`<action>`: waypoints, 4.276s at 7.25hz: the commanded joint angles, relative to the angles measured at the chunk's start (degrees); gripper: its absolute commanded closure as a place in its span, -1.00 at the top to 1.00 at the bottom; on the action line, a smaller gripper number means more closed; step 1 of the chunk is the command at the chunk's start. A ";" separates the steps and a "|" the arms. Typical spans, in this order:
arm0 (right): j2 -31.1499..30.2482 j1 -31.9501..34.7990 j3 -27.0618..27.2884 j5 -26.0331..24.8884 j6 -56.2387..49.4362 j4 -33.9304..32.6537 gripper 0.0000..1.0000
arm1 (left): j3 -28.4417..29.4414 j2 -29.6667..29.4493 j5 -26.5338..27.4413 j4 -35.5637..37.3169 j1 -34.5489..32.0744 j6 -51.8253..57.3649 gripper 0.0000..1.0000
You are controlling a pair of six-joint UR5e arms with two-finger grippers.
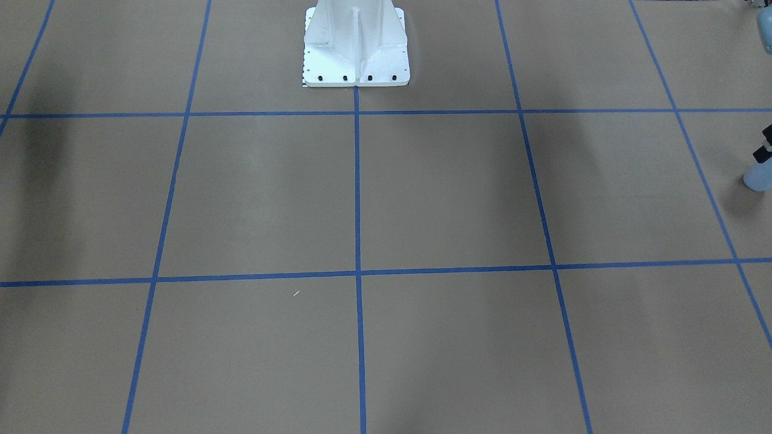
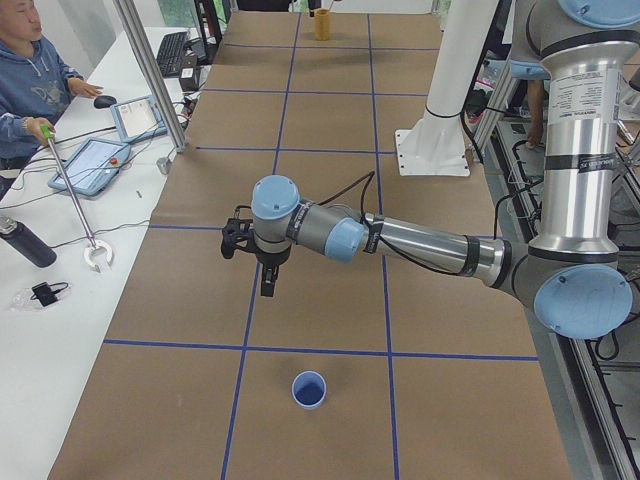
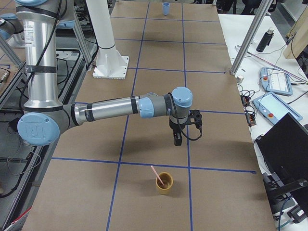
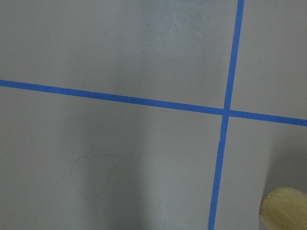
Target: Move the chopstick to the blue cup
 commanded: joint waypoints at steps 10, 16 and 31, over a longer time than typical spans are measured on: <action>-0.26 0.00 -0.39 1.09 0.09 0.30 1.00 | 1.25 3.91 0.44 -2.20 0.09 0.39 0.96; -0.26 -0.09 -0.13 2.67 -0.18 0.39 1.00 | 10.20 6.64 3.60 -4.12 -0.53 15.68 0.96; 0.00 -0.35 -0.39 6.28 -0.09 0.39 1.00 | 21.04 5.33 3.34 -6.68 -0.17 12.70 -0.78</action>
